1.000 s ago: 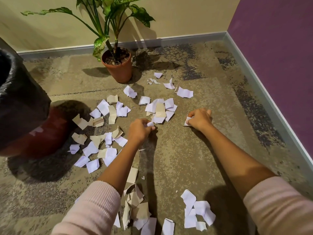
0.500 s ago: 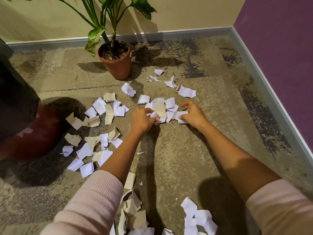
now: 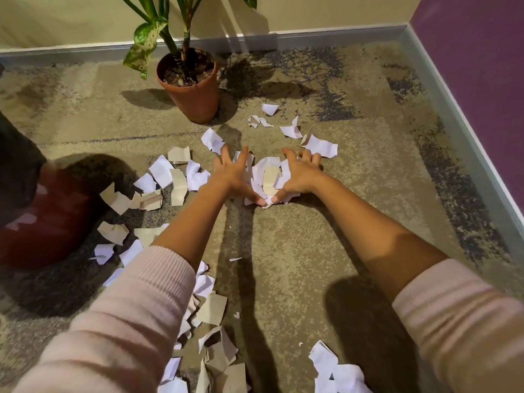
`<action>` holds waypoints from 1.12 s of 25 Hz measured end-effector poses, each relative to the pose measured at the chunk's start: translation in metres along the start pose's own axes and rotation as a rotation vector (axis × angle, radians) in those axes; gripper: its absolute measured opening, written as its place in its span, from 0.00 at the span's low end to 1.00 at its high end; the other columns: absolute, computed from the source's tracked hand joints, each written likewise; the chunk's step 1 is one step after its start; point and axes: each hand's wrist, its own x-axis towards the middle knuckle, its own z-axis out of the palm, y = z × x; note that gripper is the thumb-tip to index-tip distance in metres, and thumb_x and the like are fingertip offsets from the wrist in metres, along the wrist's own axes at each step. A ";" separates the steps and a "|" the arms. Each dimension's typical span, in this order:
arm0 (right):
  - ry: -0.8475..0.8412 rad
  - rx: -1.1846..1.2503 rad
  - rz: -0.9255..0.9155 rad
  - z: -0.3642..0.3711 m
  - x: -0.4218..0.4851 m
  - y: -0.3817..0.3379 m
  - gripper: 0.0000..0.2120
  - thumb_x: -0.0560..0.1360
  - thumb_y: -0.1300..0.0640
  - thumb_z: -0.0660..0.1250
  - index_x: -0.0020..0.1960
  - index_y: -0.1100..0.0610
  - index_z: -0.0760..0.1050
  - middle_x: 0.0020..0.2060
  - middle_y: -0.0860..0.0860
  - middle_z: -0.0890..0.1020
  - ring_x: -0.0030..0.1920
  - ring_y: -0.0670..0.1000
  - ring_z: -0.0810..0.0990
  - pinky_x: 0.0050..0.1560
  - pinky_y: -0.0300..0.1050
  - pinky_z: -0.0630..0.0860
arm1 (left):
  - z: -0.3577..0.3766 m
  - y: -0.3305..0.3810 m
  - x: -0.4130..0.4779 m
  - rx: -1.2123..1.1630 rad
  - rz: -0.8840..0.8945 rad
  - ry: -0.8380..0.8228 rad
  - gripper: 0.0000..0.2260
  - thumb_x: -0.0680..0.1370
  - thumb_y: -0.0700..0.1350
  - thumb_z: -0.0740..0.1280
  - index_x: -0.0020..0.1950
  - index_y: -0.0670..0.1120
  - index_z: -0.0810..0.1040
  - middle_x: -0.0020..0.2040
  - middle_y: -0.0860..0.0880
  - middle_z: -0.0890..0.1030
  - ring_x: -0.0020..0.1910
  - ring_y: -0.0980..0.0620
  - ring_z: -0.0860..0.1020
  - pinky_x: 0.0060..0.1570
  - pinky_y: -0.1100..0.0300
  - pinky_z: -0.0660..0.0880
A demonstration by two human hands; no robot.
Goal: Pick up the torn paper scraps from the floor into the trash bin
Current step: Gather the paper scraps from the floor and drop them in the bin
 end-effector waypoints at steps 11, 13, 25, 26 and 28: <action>-0.040 -0.069 -0.068 0.005 0.007 -0.012 0.48 0.60 0.49 0.81 0.72 0.51 0.58 0.69 0.60 0.57 0.73 0.63 0.50 0.70 0.60 0.62 | 0.004 0.027 0.010 0.083 0.136 -0.075 0.48 0.59 0.51 0.81 0.74 0.51 0.61 0.67 0.41 0.61 0.67 0.39 0.61 0.58 0.44 0.72; -0.044 -0.043 -0.073 0.008 0.001 -0.012 0.43 0.61 0.50 0.80 0.69 0.53 0.61 0.71 0.61 0.56 0.73 0.64 0.50 0.69 0.60 0.62 | 0.005 0.025 0.006 0.073 0.144 -0.043 0.39 0.61 0.50 0.81 0.68 0.47 0.68 0.63 0.41 0.66 0.63 0.40 0.67 0.53 0.48 0.72; 0.042 0.390 -0.057 0.040 -0.061 -0.006 0.13 0.71 0.67 0.70 0.52 0.55 0.78 0.41 0.56 0.80 0.36 0.55 0.78 0.31 0.46 0.77 | 0.019 0.014 -0.055 -0.230 0.144 0.158 0.12 0.70 0.38 0.73 0.52 0.38 0.80 0.51 0.39 0.81 0.51 0.41 0.78 0.40 0.60 0.66; 0.024 0.457 -0.007 0.038 -0.067 -0.006 0.12 0.72 0.69 0.68 0.49 0.54 0.77 0.38 0.55 0.79 0.32 0.54 0.77 0.29 0.47 0.77 | 0.018 0.010 -0.060 -0.276 0.124 0.166 0.08 0.70 0.36 0.72 0.48 0.39 0.81 0.48 0.40 0.82 0.48 0.43 0.79 0.40 0.61 0.67; 0.019 0.570 0.055 0.033 -0.076 -0.005 0.11 0.73 0.70 0.65 0.48 0.56 0.76 0.39 0.55 0.78 0.28 0.53 0.76 0.30 0.48 0.80 | 0.016 0.001 -0.070 -0.377 0.069 0.174 0.05 0.69 0.35 0.72 0.44 0.40 0.82 0.44 0.42 0.84 0.44 0.45 0.80 0.40 0.61 0.71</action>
